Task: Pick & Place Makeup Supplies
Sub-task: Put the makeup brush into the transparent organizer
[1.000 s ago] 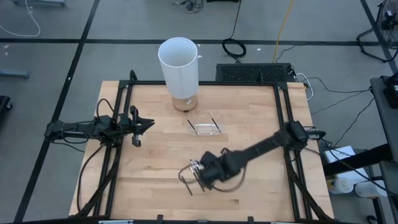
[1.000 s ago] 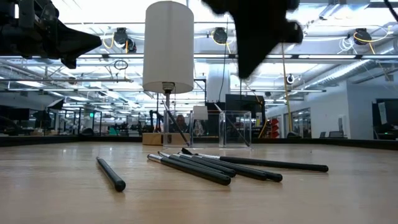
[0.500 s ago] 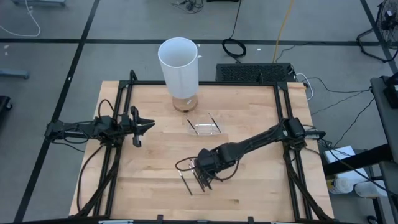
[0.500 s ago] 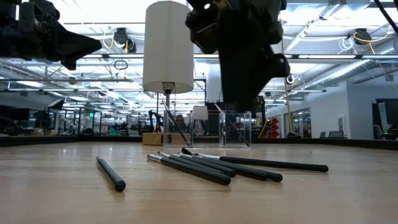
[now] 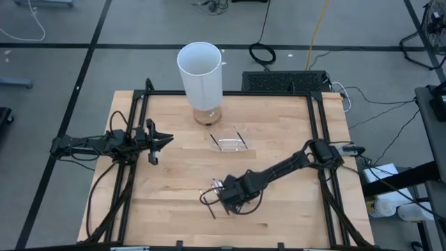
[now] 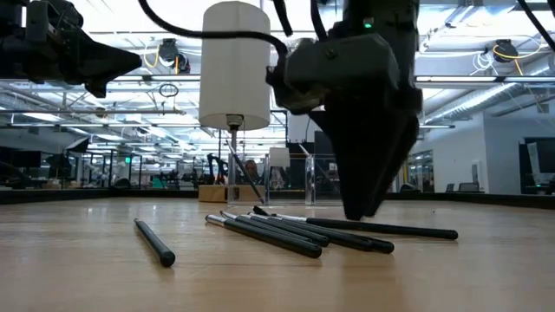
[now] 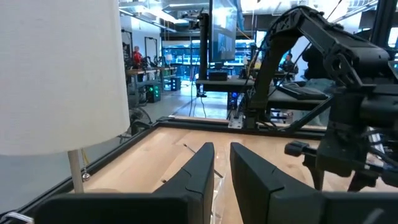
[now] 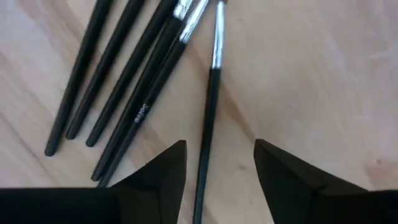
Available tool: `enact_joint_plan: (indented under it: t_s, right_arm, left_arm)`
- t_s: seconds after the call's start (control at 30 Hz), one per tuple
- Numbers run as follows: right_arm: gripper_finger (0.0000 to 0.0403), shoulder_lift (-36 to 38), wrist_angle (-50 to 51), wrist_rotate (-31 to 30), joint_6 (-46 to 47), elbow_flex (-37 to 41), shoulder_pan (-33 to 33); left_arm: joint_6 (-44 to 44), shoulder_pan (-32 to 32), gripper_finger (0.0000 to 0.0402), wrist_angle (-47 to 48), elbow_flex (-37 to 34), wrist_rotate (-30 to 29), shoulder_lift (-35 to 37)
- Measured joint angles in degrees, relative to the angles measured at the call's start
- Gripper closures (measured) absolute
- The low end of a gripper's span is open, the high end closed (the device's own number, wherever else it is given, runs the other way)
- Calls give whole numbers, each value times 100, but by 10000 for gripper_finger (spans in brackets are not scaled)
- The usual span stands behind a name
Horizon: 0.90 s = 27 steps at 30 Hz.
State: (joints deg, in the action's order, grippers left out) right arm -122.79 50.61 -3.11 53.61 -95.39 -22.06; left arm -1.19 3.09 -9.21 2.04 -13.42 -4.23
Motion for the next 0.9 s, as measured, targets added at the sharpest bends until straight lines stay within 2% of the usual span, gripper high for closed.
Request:
enact_joint_plan:
  t_s: [0.43, 0.53, 0.7, 0.9]
  right_arm:
    - [265, -621, 288, 3, -315, -22, 19]
    - [294, -771, 367, -8, -215, -22, 15]
    - [384, -782, 257, -320, 101, 72, -66]
    - [394, -763, 256, -297, 132, 84, -72]
  left_arm:
    - [0, -2, 339, 15, 1, -1, -1]
    - [0, -2, 339, 15, 1, -2, -1]
    - [-2, -2, 339, 43, 1, -1, 0]
    - [-1, -1, 339, 98, 1, -1, -2]
